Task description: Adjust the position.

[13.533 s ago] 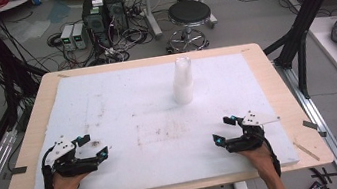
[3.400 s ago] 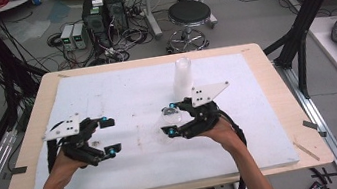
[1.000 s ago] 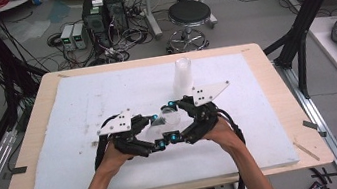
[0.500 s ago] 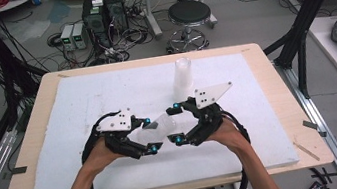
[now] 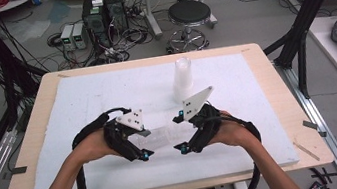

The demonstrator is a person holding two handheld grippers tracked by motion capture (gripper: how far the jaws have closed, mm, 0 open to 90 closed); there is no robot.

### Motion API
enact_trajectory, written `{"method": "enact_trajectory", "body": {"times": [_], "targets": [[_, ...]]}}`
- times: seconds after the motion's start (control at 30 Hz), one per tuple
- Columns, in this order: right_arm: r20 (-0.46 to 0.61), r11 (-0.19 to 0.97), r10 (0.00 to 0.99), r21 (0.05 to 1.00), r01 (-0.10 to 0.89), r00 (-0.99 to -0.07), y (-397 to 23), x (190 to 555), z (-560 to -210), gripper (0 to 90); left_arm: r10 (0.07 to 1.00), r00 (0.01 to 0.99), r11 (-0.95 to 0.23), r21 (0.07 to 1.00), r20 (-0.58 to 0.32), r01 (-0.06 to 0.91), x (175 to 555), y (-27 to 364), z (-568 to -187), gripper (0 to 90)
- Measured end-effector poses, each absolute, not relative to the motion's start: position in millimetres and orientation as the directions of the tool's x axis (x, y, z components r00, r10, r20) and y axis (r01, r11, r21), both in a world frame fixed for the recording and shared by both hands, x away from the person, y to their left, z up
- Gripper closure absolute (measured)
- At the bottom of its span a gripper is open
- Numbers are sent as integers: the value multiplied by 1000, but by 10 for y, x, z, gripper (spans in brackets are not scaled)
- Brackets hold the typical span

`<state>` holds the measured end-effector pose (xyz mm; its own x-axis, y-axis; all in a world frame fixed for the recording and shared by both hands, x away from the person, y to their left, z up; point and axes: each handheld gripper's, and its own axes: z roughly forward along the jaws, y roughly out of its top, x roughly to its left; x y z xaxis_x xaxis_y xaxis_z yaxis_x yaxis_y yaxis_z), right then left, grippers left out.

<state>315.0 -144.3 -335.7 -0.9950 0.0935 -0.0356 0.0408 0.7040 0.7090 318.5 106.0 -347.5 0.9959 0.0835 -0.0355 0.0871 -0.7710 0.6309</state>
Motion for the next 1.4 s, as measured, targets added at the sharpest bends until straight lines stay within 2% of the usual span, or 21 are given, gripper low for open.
{"method": "enact_trajectory", "body": {"times": [0.03,0.07,0.17,0.27,0.4,0.93,1.4], "targets": [[-51,748,85,663,30,-995,-1399,3142,-3341,164,87,995,-798,595,-44,96,3194,1025,-3461,331],[-51,748,85,663,30,-995,-1399,3142,-3341,164,87,995,-798,595,-44,96,3194,1025,-3461,331],[-66,813,71,582,20,-995,-1323,3143,-3313,164,74,996,-853,514,-42,85,3213,956,-3439,332],[-83,855,59,518,8,-995,-1268,3152,-3303,164,75,996,-867,490,-45,87,3222,927,-3430,333],[-82,875,47,484,2,-996,-1219,3143,-3292,164,77,996,-875,477,-39,86,3237,880,-3402,333],[-58,843,35,538,-2,-998,-1170,3170,-3296,202,42,998,-873,484,-40,56,3227,720,-3424,334],[-37,836,3,549,-18,-999,-1144,3189,-3326,286,40,998,-867,496,-46,57,3223,680,-3428,334]]}}
